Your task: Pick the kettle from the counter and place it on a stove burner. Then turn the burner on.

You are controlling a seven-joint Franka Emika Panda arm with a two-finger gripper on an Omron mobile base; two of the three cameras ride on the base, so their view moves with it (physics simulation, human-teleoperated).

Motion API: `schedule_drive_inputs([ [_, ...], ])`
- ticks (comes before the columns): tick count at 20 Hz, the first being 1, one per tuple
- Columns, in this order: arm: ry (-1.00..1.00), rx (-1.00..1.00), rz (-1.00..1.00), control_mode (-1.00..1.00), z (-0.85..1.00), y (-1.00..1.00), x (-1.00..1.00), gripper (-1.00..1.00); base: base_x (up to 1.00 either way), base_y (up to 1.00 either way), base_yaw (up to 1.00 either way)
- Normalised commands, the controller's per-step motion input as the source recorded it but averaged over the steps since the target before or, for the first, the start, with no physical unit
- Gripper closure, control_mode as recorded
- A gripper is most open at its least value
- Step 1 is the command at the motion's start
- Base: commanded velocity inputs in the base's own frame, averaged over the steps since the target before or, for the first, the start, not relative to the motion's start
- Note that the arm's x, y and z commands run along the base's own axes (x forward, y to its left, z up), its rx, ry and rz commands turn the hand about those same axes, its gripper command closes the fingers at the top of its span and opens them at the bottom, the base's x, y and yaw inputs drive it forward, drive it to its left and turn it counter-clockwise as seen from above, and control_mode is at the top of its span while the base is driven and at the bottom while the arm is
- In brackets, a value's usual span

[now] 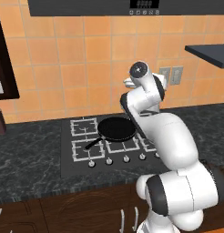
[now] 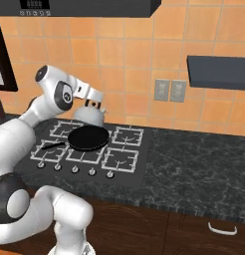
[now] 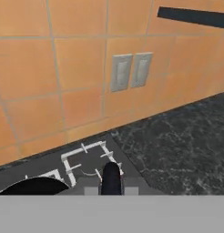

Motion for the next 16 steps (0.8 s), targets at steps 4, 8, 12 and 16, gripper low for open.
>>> schedule_drive_inputs([
  [4,0.26,0.26,-0.33,-1.0,0.0,-1.0,-0.49,1.0,0.0,0.0,0.0],
  [8,0.19,0.11,-0.16,-1.0,0.0,-0.65,-0.2,1.0,0.0,0.0,0.0],
  [12,-0.2,0.0,0.06,-1.0,-0.17,-0.07,-0.02,1.0,0.0,0.0,0.0],
  [16,-0.39,-0.04,0.09,-1.0,-0.48,-0.43,-0.1,1.0,0.0,0.0,0.0],
])
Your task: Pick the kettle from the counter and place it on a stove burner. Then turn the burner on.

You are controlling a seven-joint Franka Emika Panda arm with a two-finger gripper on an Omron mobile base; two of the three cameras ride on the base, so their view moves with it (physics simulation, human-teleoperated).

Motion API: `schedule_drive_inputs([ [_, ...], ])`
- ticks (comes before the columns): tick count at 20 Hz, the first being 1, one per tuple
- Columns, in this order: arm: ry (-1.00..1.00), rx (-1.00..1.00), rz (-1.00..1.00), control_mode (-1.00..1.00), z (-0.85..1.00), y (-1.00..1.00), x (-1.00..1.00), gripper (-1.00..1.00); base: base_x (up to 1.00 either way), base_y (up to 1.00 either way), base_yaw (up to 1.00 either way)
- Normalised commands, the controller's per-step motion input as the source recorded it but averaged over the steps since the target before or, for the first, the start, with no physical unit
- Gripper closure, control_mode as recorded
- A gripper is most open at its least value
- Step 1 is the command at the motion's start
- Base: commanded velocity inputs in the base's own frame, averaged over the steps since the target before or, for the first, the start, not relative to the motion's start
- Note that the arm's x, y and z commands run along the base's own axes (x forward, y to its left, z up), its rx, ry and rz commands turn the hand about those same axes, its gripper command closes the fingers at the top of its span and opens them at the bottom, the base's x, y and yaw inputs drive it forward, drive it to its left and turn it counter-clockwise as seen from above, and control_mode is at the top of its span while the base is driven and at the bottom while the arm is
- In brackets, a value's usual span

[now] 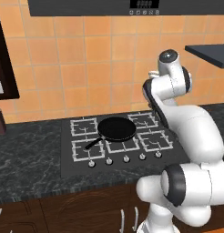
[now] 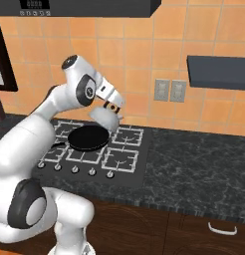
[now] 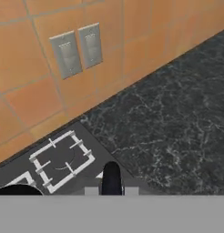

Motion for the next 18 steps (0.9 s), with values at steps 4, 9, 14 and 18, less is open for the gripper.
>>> schedule_drive_inputs([
  [4,-0.44,-0.1,0.15,-1.0,-0.63,-0.62,-0.25,1.0,0.0,0.0,0.0],
  [9,-0.44,-0.11,0.2,-1.0,-0.56,-0.22,-0.03,1.0,0.0,0.0,0.0],
  [14,-0.36,-0.16,0.1,-1.0,-0.55,-0.03,-0.07,1.0,0.0,0.0,0.0],
  [18,-0.16,-0.06,0.0,-1.0,-0.25,0.03,0.09,1.0,0.0,0.0,0.0],
])
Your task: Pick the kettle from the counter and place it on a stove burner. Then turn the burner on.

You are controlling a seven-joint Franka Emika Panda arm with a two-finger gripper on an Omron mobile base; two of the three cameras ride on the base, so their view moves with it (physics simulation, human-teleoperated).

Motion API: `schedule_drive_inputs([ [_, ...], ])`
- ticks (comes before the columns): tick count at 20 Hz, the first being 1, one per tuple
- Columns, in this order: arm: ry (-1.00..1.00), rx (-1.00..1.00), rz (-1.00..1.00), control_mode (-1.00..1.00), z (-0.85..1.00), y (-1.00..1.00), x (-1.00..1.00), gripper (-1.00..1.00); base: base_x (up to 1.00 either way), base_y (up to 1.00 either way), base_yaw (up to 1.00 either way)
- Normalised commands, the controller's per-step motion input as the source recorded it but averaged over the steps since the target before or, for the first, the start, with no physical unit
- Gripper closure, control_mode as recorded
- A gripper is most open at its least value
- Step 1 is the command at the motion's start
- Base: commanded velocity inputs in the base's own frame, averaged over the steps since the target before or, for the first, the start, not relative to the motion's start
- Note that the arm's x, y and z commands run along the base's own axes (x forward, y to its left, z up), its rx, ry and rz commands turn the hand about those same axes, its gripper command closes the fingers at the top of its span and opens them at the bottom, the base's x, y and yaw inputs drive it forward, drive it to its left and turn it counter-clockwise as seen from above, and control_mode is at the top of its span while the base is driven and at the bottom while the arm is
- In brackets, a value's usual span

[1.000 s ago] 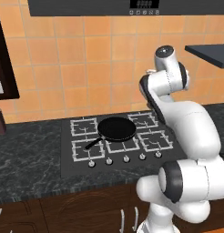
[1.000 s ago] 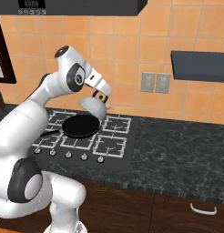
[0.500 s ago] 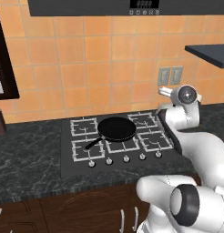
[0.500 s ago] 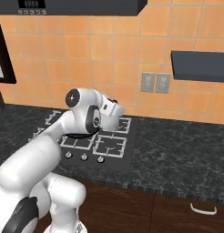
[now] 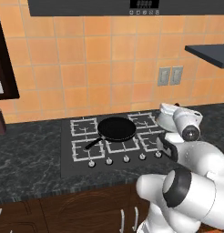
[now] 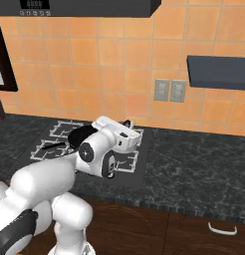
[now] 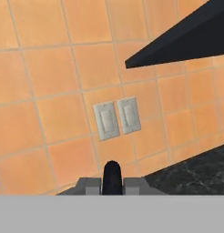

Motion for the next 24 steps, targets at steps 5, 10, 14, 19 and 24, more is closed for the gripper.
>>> schedule_drive_inputs([
  [5,-0.02,-0.05,-0.01,-1.0,-0.24,0.18,0.34,1.0,0.0,0.0,0.0],
  [10,0.0,-0.04,-0.01,-1.0,-0.22,0.16,0.4,1.0,0.0,0.0,0.0],
  [14,0.0,-0.07,0.0,-1.0,-0.48,0.01,0.08,1.0,0.0,0.0,0.0],
  [19,0.03,-0.13,0.0,-1.0,-0.79,0.0,0.0,1.0,0.0,0.0,0.0],
  [24,0.02,-0.11,0.0,-1.0,-0.66,0.0,0.0,1.0,0.0,0.0,0.0],
])
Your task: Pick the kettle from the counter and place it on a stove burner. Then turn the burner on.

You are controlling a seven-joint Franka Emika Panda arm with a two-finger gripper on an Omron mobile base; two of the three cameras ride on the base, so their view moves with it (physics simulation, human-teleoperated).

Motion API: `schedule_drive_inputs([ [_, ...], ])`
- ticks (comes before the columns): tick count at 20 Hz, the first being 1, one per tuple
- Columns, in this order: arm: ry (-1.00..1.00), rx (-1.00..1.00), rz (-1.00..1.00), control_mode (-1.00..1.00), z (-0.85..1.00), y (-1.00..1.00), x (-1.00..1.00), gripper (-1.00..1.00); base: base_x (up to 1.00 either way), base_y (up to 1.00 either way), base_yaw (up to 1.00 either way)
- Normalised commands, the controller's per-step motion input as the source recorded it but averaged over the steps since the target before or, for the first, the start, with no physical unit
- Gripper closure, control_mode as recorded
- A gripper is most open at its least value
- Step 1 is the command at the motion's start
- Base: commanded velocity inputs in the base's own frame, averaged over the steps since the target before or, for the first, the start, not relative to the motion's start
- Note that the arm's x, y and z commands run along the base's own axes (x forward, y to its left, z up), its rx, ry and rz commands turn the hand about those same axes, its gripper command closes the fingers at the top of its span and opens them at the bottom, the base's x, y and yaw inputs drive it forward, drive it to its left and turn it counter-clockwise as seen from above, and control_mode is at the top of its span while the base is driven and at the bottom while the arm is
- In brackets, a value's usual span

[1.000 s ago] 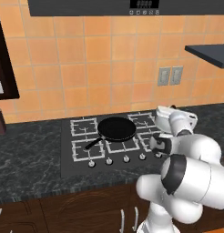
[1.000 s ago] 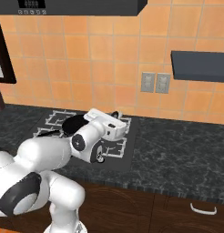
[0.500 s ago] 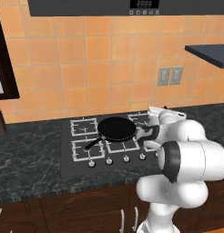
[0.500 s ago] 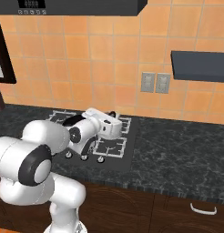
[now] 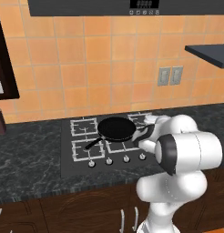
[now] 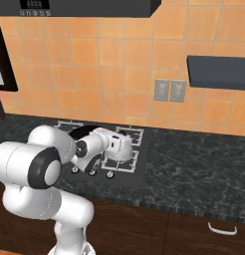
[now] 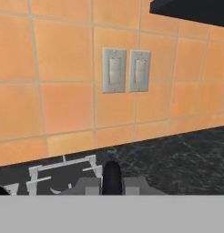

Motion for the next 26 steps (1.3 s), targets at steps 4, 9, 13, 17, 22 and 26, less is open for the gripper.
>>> schedule_drive_inputs([
  [4,0.0,-0.03,0.0,-1.0,-0.23,0.08,0.03,-1.0,0.0,0.0,0.0],
  [9,0.0,0.0,0.0,-1.0,0.0,0.0,0.01,-1.0,0.0,0.0,0.0],
  [13,0.04,0.0,0.0,-1.0,0.05,0.0,0.0,-1.0,0.0,0.0,0.0],
  [17,0.12,0.0,-0.04,-1.0,0.88,0.0,-0.38,-1.0,0.0,0.0,0.0],
  [22,0.23,0.0,0.0,-1.0,1.0,0.12,-0.8,-1.0,0.0,0.0,0.0],
  [26,0.33,0.0,0.0,-1.0,1.0,0.16,-0.54,-1.0,0.0,0.0,0.0],
])
